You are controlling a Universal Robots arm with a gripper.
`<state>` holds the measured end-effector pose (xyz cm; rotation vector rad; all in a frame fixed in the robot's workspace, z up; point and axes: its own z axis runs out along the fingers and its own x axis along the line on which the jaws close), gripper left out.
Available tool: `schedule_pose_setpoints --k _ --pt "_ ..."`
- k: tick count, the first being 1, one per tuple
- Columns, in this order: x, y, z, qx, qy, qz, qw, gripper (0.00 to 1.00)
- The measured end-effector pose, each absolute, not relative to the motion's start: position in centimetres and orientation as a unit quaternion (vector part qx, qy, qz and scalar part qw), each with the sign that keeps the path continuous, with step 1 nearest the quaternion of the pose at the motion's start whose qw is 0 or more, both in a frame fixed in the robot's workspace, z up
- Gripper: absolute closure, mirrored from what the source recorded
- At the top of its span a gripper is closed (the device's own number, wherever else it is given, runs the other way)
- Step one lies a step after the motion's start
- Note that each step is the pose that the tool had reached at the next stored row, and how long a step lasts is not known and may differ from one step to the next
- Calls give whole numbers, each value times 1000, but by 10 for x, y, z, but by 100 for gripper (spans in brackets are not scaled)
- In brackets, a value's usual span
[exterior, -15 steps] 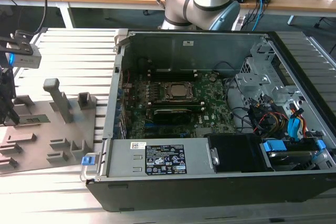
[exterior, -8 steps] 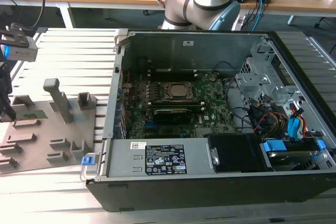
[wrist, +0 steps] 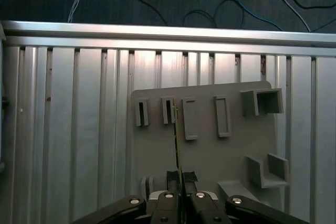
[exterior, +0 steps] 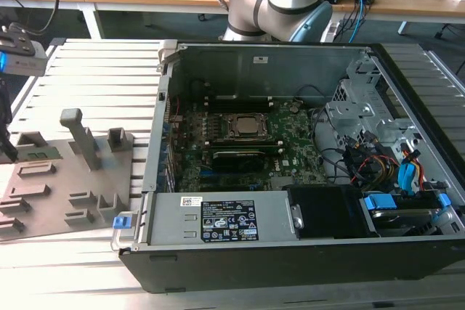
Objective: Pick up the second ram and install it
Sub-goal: 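Pick up the second ram and move it above second insertion slot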
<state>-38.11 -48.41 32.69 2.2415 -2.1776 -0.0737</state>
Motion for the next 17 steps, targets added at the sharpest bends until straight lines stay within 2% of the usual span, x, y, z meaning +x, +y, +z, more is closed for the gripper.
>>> schedule_pose_setpoints --k 17 --pt "-381 -484 359 717 -697 -24 7 86"
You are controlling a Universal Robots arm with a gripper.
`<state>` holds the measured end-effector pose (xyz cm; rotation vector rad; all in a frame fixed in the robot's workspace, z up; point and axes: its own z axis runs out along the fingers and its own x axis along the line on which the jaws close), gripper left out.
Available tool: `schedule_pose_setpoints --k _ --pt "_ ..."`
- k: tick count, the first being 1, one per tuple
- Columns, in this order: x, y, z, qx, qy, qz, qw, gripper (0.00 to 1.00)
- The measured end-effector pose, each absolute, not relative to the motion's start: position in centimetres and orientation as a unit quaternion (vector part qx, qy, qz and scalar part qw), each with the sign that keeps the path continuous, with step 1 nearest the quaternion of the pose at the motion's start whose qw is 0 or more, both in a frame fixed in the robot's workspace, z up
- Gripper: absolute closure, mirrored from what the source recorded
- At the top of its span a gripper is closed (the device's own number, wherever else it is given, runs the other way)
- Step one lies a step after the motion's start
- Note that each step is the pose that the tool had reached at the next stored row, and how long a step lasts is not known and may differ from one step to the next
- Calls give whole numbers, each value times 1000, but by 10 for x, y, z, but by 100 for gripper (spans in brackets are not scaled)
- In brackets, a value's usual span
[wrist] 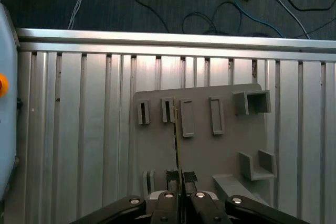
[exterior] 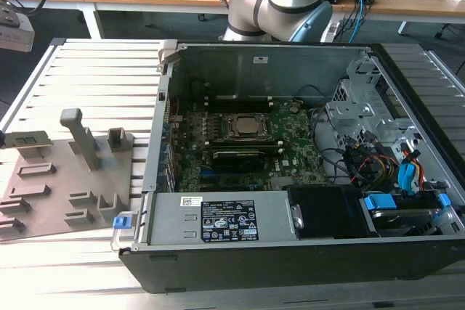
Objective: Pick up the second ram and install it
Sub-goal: 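Pick up the second ram and move it above second insertion slot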
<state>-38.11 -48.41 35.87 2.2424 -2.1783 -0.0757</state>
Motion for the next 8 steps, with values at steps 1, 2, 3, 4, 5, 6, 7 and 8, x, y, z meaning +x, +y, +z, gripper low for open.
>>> schedule_pose_setpoints --k 1,2,3,4,5,6,7,8 --pt "-381 -484 361 717 -697 -24 7 86" --pt "-381 -484 365 717 -697 -24 7 86" --pt "-381 -484 368 717 -697 -25 7 86" --pt "-381 -484 372 717 -697 -25 7 86" --pt "-381 -484 375 717 -697 -25 7 86" --pt "-381 -484 381 717 -697 -25 6 86" --pt "-381 -484 384 717 -697 -25 6 86" --pt "-381 -484 387 717 -697 -25 6 86"
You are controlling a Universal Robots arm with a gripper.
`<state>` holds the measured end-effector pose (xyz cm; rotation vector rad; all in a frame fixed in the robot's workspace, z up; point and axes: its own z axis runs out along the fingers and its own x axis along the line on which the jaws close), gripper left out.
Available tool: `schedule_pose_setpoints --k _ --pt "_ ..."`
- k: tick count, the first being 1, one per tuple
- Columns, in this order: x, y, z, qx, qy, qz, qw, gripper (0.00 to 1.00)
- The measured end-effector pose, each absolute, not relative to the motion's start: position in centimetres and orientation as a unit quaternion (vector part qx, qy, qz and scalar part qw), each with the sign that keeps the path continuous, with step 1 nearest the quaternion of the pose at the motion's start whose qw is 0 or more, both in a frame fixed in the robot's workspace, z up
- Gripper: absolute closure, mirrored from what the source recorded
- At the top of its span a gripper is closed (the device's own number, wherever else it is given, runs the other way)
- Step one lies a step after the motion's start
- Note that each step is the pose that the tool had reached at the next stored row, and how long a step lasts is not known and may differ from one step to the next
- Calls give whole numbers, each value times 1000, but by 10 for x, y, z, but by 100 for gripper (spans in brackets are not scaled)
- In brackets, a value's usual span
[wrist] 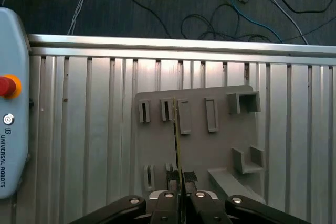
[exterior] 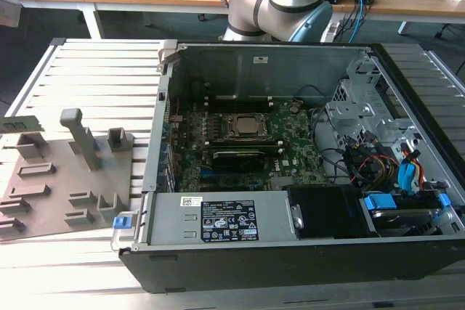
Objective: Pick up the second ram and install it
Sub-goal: 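Pick up the second ram and move it above second insertion slot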
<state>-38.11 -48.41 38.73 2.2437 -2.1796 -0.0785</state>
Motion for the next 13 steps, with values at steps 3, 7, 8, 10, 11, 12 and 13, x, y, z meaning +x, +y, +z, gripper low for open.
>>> schedule_pose_setpoints --k 3,7,8,10,11,12,13 --pt "-381 -484 398 717 -697 -25 6 86" --pt "-381 -484 404 717 -697 -26 5 86" --pt "-381 -484 404 717 -697 -26 5 86" --pt "-381 -484 404 717 -697 -26 5 86" --pt "-381 -484 404 717 -697 -26 5 86" --pt "-381 -484 405 717 -697 -26 5 86" --pt "-380 -484 405 717 -696 -26 6 86"
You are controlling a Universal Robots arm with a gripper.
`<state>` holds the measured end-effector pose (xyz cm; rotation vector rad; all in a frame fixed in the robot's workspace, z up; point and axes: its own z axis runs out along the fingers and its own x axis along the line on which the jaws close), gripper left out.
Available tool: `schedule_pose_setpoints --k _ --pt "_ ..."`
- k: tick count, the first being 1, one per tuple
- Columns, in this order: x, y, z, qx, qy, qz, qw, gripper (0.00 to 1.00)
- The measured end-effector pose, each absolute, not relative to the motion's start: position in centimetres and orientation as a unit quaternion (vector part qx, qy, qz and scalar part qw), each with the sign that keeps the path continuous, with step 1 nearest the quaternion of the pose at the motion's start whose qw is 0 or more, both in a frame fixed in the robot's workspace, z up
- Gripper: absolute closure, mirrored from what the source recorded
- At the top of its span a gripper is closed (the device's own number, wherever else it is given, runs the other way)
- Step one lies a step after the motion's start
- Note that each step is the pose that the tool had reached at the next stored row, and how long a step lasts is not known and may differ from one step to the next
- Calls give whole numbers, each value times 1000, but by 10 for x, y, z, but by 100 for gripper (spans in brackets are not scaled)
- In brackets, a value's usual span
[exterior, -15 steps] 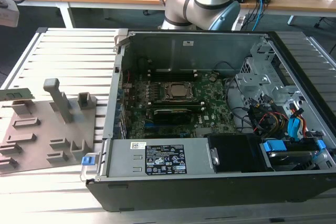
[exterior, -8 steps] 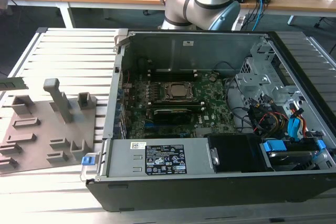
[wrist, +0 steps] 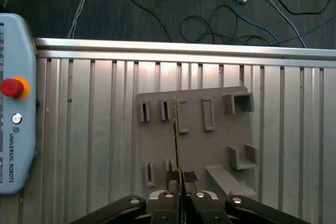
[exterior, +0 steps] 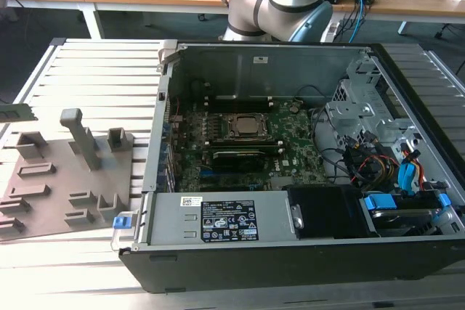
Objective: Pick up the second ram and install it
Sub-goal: 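Pick up the second ram and move it above second insertion slot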
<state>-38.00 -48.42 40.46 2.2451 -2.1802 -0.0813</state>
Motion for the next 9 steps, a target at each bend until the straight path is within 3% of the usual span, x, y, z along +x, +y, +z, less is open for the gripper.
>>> schedule_pose_setpoints --k 9 --pt "-343 -484 404 717 -696 -26 5 86"
